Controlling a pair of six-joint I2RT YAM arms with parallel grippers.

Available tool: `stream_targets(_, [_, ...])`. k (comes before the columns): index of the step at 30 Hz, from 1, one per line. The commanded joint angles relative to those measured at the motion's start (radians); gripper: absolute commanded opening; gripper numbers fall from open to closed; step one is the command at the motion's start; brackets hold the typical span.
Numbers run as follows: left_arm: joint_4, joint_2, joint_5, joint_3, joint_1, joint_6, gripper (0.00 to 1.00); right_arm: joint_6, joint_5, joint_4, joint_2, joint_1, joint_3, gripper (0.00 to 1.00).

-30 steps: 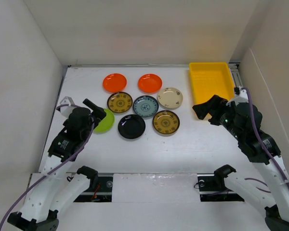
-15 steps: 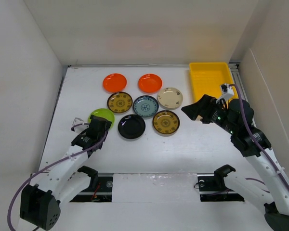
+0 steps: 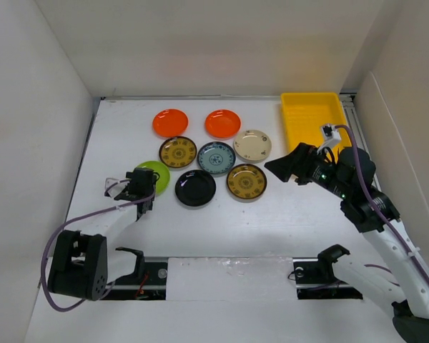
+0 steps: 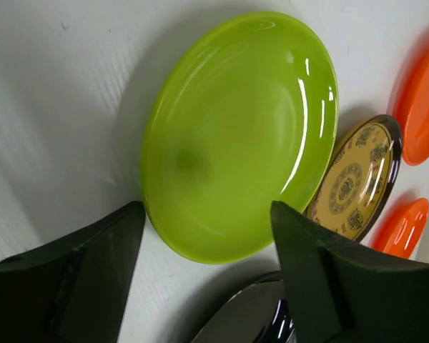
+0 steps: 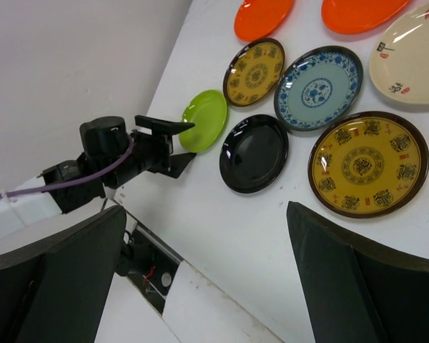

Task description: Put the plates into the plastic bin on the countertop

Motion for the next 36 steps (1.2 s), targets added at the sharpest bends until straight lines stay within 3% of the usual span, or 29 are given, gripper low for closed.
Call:
stream_targets(1, [0.023,0.036,0.017,-0.012,0.006,0.003,0.66,0.008,-0.032,0.078,-0.007,0.008,-0.009,1.00])
stream_targets(8, [-0.032,0.093,0.017,0.017,0.017,-0.033,0.42,0.008,-0.032,0.078,-0.007,0.008,0.000,1.00])
stream_targets(9, [-0.041,0.108,0.029,0.017,0.026,-0.033,0.33,0.008,-0.032,0.078,-0.007,0.008,0.011,1.00])
stream_targets(12, [-0.078,0.133,0.038,0.017,0.048,-0.045,0.18,0.008,-0.032,0.069,-0.007,0.008,0.011,1.00])
stream_targets(13, [-0.098,0.133,0.038,0.017,0.057,-0.054,0.06,0.008,-0.032,0.069,-0.016,0.008,0.011,1.00])
stream_targets(15, [-0.112,0.133,0.038,0.017,0.057,-0.054,0.00,0.008,-0.032,0.069,-0.016,0.008,0.011,1.00])
stream_targets(19, [-0.170,0.043,0.001,0.048,0.057,-0.066,0.00,0.008,-0.032,0.080,-0.016,0.008,0.002,1.00])
stream_targets(22, [-0.232,-0.014,-0.081,0.138,0.043,0.013,0.00,0.008,-0.070,0.156,0.002,0.008,-0.023,1.00])
stream_targets(28, [-0.315,-0.102,-0.217,0.325,-0.148,0.229,0.00,0.056,-0.120,0.325,0.166,0.017,-0.078,1.00])
stream_targets(30, [-0.164,-0.111,-0.145,0.348,-0.181,0.385,0.00,0.056,-0.160,0.391,0.234,0.017,-0.052,0.98])
stream_targets(32, [-0.065,-0.111,0.065,0.348,-0.190,0.552,0.00,0.015,-0.180,0.423,0.339,0.017,-0.020,0.96])
stream_targets(36, [0.088,-0.120,0.329,0.326,-0.190,0.641,0.00,-0.027,-0.134,0.442,0.487,0.026,0.075,0.94])
